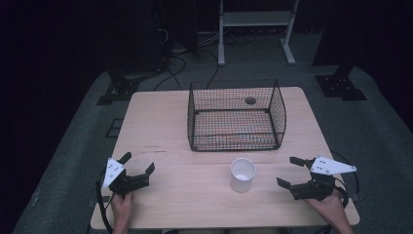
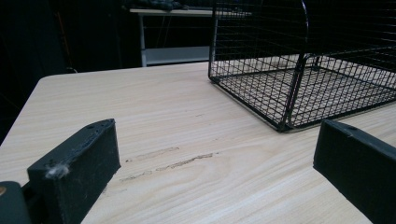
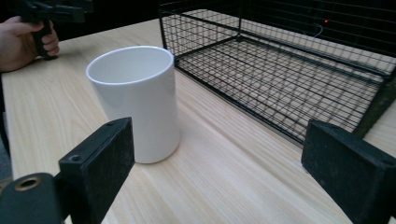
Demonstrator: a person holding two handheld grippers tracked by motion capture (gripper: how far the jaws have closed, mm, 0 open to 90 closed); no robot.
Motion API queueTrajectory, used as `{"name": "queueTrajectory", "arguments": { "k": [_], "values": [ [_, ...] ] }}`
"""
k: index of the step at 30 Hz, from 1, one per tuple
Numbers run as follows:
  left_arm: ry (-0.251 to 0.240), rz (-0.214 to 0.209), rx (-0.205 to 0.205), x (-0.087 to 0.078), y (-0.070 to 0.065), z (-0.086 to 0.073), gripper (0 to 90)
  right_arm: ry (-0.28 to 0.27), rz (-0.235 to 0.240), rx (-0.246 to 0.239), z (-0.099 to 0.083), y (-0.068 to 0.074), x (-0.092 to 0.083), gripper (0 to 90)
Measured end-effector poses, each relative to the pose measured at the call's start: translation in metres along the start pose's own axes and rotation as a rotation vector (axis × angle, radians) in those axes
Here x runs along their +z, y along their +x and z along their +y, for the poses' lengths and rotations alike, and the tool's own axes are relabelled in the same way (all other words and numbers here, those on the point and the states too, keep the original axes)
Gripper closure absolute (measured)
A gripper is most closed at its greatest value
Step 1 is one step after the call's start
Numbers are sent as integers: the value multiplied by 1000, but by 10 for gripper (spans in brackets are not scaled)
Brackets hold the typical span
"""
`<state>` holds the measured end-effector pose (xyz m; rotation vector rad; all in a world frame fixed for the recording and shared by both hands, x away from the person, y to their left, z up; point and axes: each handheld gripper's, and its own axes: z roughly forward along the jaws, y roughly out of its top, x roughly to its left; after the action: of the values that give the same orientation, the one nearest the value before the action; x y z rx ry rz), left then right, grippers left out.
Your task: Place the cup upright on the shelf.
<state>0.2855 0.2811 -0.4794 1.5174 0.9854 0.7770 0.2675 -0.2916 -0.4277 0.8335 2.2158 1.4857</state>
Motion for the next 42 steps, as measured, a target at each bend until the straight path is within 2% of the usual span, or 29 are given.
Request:
{"name": "queueTrajectory", "arguments": {
  "k": [2, 15, 16, 17, 32, 42],
  "values": [
    [0, 0, 0, 0, 0, 0, 0, 6, 19, -9, 2, 4, 4, 87],
    [-3, -1, 2, 0, 0, 0, 0, 19, 68, -23, 9, 14, 17, 77],
    [-3, 0, 2, 0, 0, 0, 0, 24, 75, -23, 10, 16, 20, 36],
    [-3, -1, 1, 0, 0, 0, 0, 27, 76, -24, 10, 16, 21, 32],
    [-5, -1, 0, -1, 0, 0, 0, 46, 126, -56, 20, 27, 36, 27],
    [-8, -2, -4, -1, 0, 0, 0, 77, 161, -73, 26, 35, 52, 22]
  ]
}}
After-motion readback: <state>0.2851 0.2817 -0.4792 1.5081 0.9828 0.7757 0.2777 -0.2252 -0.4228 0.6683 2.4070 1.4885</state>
